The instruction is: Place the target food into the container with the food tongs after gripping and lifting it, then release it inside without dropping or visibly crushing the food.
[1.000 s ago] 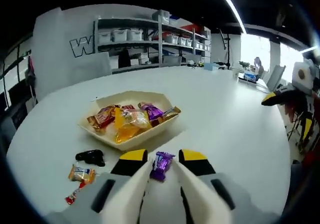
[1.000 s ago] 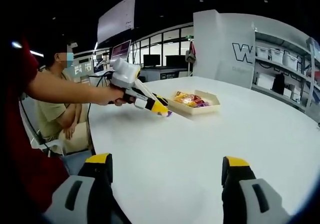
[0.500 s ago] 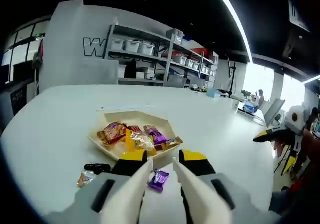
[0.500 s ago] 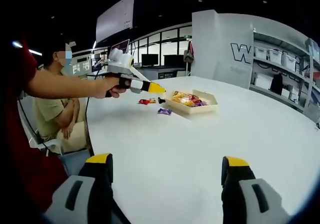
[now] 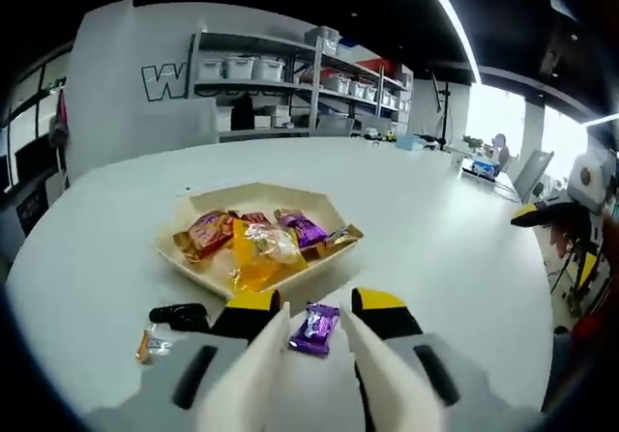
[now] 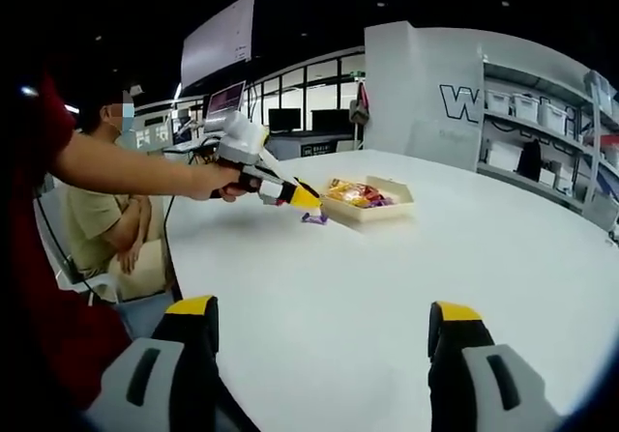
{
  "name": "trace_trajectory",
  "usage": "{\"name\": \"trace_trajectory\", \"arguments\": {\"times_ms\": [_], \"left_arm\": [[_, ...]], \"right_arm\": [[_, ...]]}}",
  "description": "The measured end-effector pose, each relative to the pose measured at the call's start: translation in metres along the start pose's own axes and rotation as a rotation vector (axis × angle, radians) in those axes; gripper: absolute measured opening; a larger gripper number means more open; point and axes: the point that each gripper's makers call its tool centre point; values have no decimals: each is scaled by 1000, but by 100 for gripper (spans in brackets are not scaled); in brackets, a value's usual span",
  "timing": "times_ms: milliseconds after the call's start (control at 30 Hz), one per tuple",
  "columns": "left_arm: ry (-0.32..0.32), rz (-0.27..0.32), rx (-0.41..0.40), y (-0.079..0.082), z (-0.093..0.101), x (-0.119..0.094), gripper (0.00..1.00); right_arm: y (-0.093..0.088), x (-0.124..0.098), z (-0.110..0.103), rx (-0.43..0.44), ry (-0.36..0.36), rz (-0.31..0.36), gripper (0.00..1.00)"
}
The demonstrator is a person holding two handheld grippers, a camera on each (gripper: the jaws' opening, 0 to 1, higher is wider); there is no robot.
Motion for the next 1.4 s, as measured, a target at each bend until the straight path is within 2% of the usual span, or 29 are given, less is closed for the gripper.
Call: {"name": "trace_trajectory", "arguments": {"times_ms": [167,233,433,567,667,733,933,967,1000,1033,1133,1167,1333,1400], "left_arm": [[10,-7,36,-3,-5,0,26],[17,0,91,-1,-7,0,24],[23,0,54,-3,-5,-3,22],[-7,76,-5,18,5,-14,23],[-16,99,12,35,11,-21,23],[-18,92,20,40,12,-21,23],[-3,44,16,21,4,-13,26],[-2,31,30,16,7,-10,27],[8,51,87,19,6,-9,28],[3,39,135,17,7,-6,28],[-48,-1,206,8,11,1,28],[-48,-17,235,5,9,2,28],[-101,-15,246,5,11,6,28],[-94,-19,244,5,9,7,29]], "right_arm": [[-2,0,3,2,-8,-5,88],[-3,1,3,-1,-7,-11,88],[-3,5,0,-11,3,-18,87],[-2,5,0,-8,7,-14,87],[-2,6,0,-13,10,-17,87],[-1,7,-1,-15,12,-18,87],[4,7,-4,-14,16,-2,86],[3,7,-5,-15,17,-3,86],[3,6,-5,-15,16,-4,86],[2,5,-4,-17,15,-6,86],[2,1,-2,-9,8,-2,87],[2,-1,-1,-8,4,-1,87],[0,-3,5,0,-14,-2,87],[0,-2,6,2,-18,-3,87]]}}
Point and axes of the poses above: the point that each gripper's makers call its tool centre point, and the gripper's own axes: x roughly forward along the fingers, z roughly to its right, y roughly out of its top, and after that the axes turned 6 degrees about -x, right-handed
